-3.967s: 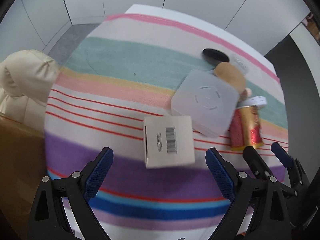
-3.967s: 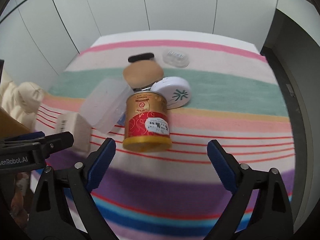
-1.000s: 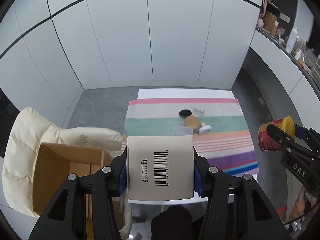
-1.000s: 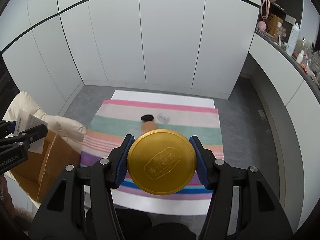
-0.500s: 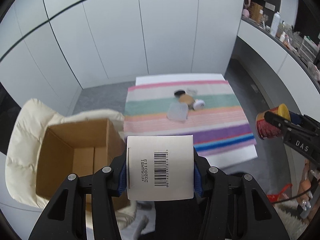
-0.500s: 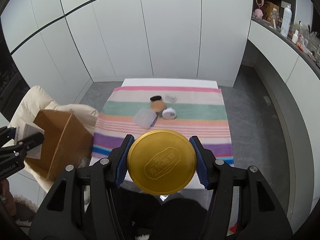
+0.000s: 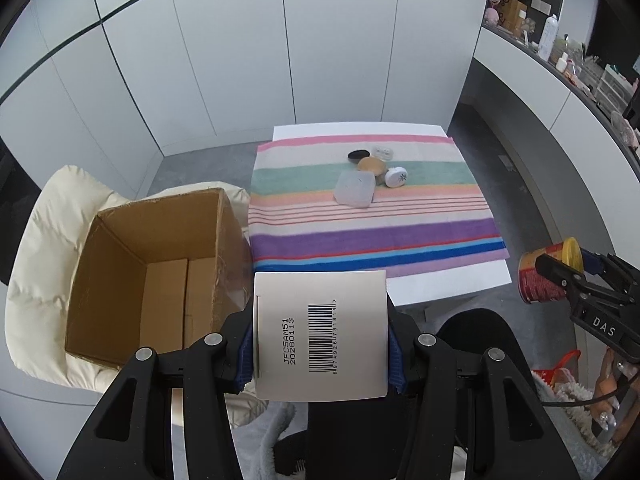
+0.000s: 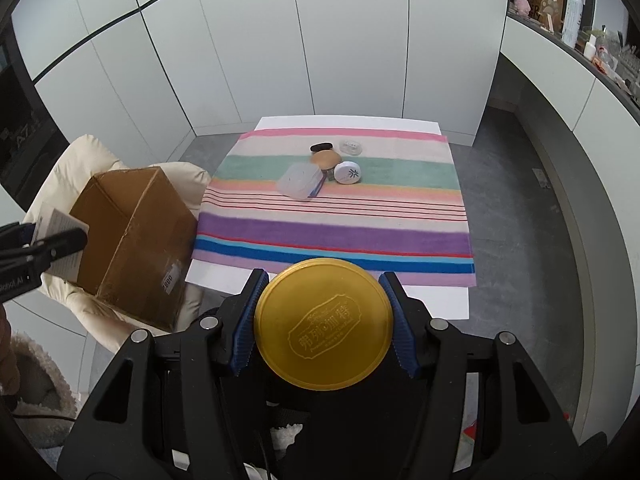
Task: Organize objects
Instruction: 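Carry the white box with the left tool while the right tool carries the gold jar to the cardboard box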
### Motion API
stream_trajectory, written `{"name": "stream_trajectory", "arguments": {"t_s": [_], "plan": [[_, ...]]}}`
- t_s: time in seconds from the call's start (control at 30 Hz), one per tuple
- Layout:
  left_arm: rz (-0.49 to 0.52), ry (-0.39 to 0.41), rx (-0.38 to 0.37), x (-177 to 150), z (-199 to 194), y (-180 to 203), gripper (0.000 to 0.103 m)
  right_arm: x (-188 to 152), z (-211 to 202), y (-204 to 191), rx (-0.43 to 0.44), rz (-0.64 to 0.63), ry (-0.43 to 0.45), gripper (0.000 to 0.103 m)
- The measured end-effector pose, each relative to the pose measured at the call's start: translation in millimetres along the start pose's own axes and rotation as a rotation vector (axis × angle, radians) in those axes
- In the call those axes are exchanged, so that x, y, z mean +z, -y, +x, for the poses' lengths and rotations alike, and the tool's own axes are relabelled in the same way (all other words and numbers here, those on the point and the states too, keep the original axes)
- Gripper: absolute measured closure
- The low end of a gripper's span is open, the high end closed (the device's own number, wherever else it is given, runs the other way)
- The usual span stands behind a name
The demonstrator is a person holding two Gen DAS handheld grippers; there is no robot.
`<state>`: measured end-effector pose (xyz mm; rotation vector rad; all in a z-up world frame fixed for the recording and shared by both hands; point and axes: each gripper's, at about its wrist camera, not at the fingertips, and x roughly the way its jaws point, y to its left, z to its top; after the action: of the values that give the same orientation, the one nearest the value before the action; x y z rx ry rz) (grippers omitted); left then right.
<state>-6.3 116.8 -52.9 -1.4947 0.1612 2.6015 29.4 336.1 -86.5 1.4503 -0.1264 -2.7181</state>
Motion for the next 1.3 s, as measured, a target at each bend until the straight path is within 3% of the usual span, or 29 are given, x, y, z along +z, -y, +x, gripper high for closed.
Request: {"name": "stream_trajectory", "arguments": {"t_s": [0.37, 0.57, 0.9, 1.3], "plan": [[-0.046, -0.02, 0.011, 1, 9, -21, 0.05, 9, 5, -12, 0.002, -0.017, 0.0, 0.044], [-0.12, -0.055, 0.034, -14, 14, -55, 0.05, 15, 15, -38, 0.036, -0.07, -0.013, 0.044], [-0.308, -0.066, 0.14, -63, -5, -143, 0.05, 18, 35, -139, 0.181, -0.266, -0.034, 0.044], [-0.538, -0.076, 0.252, -132, -33, -242, 0.05, -13, 47, -284, 0.373, -0.552, -0.081, 0.044]]}}
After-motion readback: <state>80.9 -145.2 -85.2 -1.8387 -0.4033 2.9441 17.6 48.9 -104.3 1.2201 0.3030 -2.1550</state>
